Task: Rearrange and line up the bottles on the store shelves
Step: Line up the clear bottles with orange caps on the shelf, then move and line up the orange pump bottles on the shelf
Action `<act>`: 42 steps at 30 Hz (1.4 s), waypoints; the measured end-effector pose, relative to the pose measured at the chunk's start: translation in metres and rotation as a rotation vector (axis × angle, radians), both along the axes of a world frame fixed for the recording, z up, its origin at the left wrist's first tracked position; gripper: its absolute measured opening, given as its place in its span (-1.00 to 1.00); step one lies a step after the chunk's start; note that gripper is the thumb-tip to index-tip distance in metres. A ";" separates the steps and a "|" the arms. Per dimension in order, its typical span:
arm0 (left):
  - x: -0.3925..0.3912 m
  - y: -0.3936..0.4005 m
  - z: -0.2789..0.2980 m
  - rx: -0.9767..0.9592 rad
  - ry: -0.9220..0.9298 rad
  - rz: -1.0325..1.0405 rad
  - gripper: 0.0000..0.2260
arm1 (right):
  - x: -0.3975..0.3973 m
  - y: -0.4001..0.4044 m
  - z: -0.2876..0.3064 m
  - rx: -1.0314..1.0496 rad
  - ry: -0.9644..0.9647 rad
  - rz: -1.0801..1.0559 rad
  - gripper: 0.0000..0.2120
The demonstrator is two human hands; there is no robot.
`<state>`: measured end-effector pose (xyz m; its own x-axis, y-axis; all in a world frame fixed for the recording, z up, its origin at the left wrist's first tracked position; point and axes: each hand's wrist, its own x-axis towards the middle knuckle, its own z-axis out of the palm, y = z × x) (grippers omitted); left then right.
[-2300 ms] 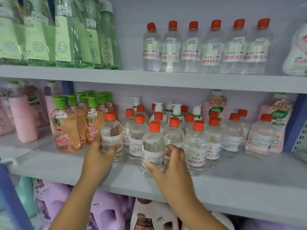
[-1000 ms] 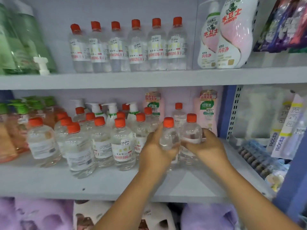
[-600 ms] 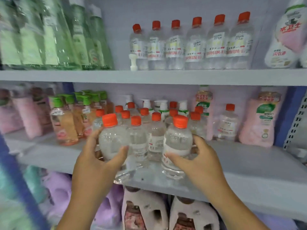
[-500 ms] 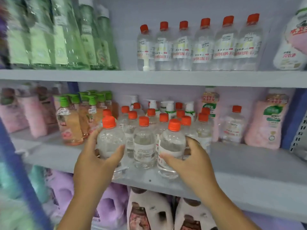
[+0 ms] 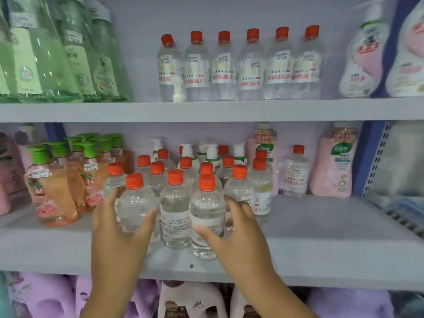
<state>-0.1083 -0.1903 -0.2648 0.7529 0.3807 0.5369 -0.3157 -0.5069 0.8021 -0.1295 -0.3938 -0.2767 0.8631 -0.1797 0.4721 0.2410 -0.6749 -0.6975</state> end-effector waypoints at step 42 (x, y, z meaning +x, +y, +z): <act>0.115 -0.377 0.001 0.099 0.316 -0.506 -0.55 | 0.158 -0.334 -0.033 0.222 -0.105 -0.613 0.08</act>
